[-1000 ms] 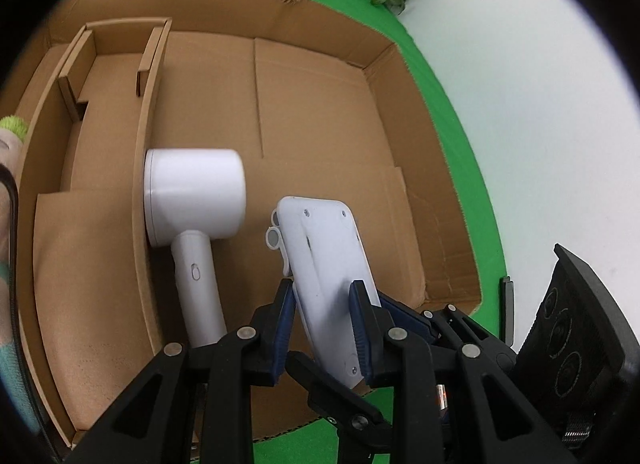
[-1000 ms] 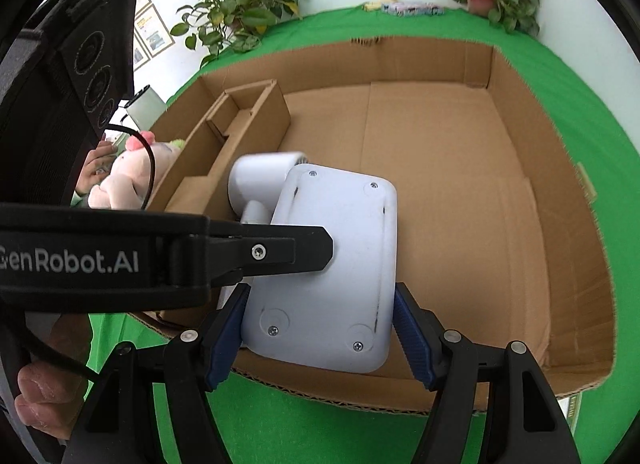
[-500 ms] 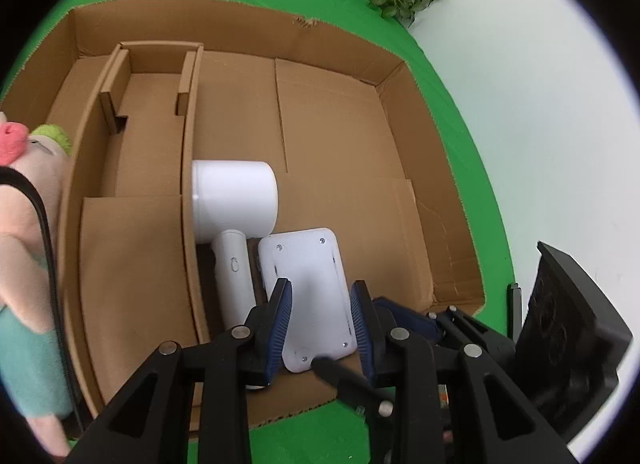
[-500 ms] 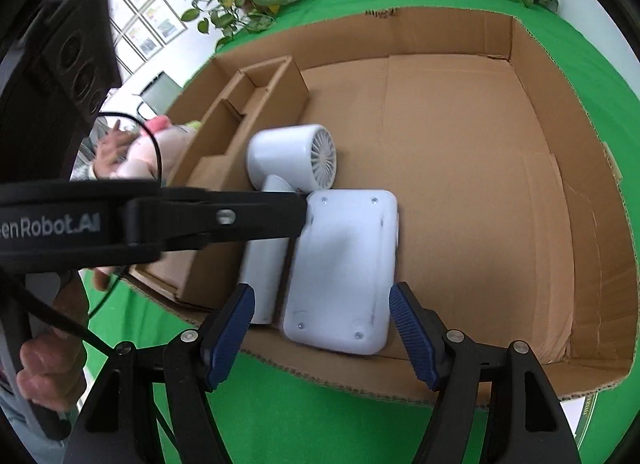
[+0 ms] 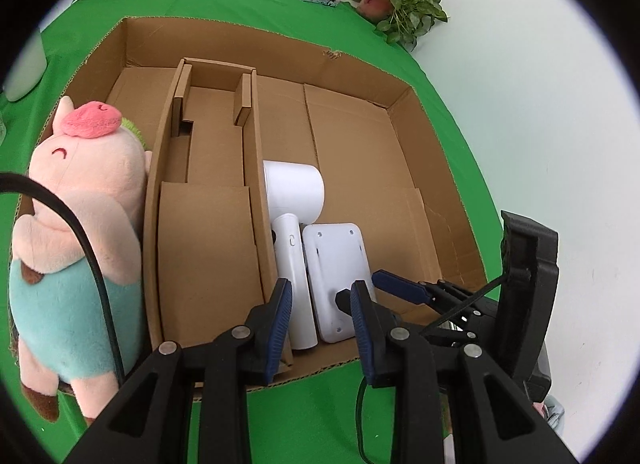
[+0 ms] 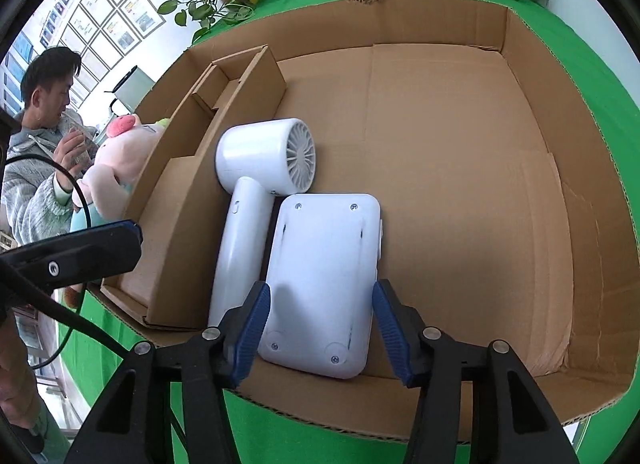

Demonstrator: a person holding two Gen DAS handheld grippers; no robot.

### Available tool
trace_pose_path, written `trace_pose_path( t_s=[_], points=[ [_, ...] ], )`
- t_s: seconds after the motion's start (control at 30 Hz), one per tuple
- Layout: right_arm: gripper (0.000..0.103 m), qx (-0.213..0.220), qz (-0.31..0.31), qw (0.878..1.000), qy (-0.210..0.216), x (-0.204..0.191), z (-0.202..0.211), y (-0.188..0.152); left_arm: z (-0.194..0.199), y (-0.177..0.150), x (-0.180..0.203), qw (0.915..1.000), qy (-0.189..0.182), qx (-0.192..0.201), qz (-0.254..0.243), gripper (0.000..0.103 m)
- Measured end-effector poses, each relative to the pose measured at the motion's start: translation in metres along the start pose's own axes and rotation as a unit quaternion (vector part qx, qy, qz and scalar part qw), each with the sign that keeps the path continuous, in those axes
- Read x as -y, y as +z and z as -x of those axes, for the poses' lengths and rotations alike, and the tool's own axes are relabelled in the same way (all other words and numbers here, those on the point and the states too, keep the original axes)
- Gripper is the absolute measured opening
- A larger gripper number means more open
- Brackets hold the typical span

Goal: Organize objects

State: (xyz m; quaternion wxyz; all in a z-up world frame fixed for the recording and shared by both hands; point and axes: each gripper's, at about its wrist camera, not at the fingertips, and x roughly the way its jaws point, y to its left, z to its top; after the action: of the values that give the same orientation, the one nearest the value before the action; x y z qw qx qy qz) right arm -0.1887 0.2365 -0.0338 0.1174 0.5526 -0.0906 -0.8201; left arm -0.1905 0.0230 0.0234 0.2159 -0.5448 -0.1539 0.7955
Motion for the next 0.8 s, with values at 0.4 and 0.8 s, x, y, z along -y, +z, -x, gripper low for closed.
trace_pose_path(
  t_s=[0.4,0.8],
  points=[
    [0.053,0.001,0.002,1.0,0.001,-0.013,-0.001,-0.001,0.005,-0.017,0.006,0.9995,0.01,0.023,-0.021,0.028],
    [0.102,0.246,0.094,0.958,-0.112,-0.042,0.094,-0.061,0.057,-0.06,0.04,0.9491,0.162,0.249,-0.104,0.082]
  ],
)
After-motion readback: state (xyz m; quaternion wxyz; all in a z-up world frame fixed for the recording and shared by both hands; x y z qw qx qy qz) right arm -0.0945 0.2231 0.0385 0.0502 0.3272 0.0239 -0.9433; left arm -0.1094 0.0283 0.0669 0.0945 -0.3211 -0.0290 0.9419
